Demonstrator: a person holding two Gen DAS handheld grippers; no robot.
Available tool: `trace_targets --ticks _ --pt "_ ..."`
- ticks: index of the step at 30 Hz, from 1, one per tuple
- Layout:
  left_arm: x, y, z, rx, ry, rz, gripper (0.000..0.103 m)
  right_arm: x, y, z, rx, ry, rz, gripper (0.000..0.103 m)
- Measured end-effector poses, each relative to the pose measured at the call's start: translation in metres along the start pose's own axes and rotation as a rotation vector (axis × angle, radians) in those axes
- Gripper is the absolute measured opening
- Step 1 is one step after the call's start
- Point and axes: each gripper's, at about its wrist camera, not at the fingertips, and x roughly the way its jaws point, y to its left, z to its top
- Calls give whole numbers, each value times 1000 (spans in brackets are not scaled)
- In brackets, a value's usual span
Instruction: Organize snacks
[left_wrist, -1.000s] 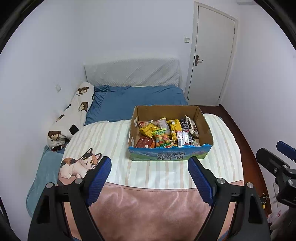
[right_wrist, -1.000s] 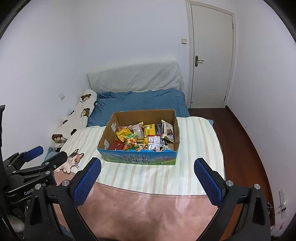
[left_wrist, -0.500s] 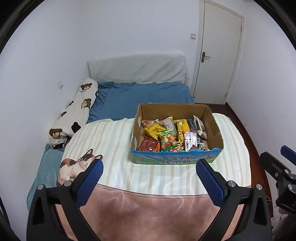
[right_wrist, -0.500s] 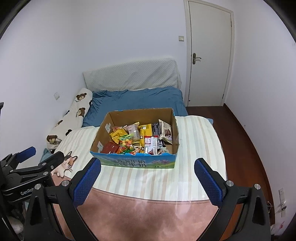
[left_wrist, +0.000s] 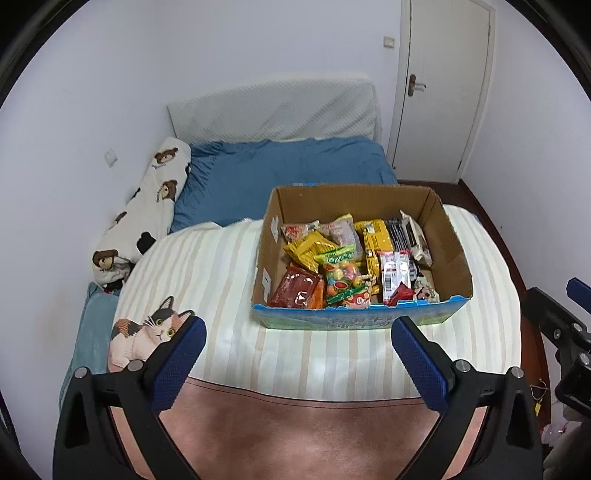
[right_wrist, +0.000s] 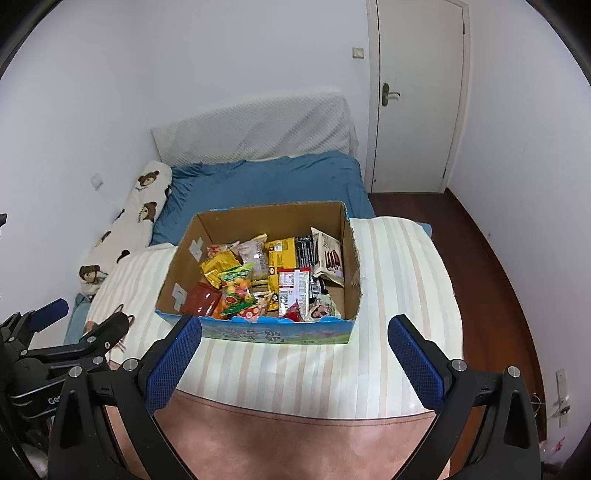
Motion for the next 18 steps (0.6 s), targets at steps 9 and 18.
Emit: trace_targets --ticks 9,18 --pt "25 -8 10 8 56 -20 103 31 -5 8 20 56 -11 103" --pt "29 -9 20 7 58 -32 103 41 -10 13 25 78 -20 103"
